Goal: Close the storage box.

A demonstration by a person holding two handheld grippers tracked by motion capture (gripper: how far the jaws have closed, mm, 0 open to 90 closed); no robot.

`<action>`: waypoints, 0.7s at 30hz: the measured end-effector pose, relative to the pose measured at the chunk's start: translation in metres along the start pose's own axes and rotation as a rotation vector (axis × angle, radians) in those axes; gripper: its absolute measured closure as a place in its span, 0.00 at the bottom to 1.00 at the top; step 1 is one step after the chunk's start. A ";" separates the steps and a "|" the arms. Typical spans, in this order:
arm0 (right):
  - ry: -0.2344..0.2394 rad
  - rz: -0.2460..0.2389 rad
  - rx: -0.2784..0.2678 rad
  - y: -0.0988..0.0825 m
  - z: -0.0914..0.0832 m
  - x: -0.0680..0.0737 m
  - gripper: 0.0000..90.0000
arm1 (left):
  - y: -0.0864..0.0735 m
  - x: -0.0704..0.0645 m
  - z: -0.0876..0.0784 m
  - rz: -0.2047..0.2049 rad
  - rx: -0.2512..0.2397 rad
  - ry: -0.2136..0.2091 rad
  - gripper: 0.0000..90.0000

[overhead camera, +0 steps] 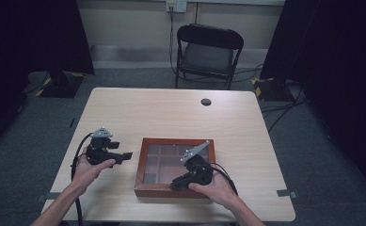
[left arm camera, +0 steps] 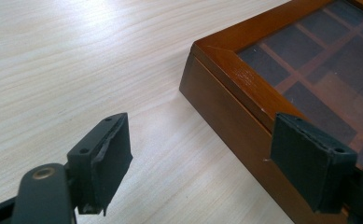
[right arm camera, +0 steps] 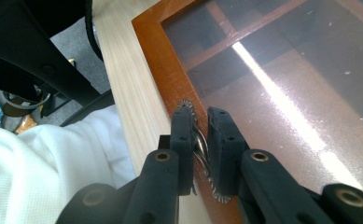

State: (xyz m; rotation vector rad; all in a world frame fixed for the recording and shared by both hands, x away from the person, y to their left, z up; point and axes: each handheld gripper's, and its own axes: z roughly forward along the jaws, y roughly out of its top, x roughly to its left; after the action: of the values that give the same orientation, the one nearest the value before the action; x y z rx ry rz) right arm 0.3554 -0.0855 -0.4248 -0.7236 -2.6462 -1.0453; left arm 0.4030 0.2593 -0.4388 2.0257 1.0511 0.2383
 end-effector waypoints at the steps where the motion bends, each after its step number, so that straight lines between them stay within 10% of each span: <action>1: -0.004 0.000 0.007 0.000 0.001 0.000 0.91 | 0.000 0.000 0.000 0.001 0.003 -0.002 0.22; 12: 0.004 0.027 -0.060 0.000 -0.005 -0.003 0.76 | 0.000 0.001 0.001 -0.007 0.013 0.003 0.22; 21: -0.179 0.142 -0.224 -0.005 -0.043 -0.022 0.41 | -0.001 0.010 -0.001 -0.032 0.023 0.032 0.22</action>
State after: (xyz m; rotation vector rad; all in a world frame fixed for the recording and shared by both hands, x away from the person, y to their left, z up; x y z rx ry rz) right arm 0.3722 -0.1264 -0.4044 -1.0820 -2.5994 -1.3045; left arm 0.4081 0.2679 -0.4407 2.0305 1.1099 0.2432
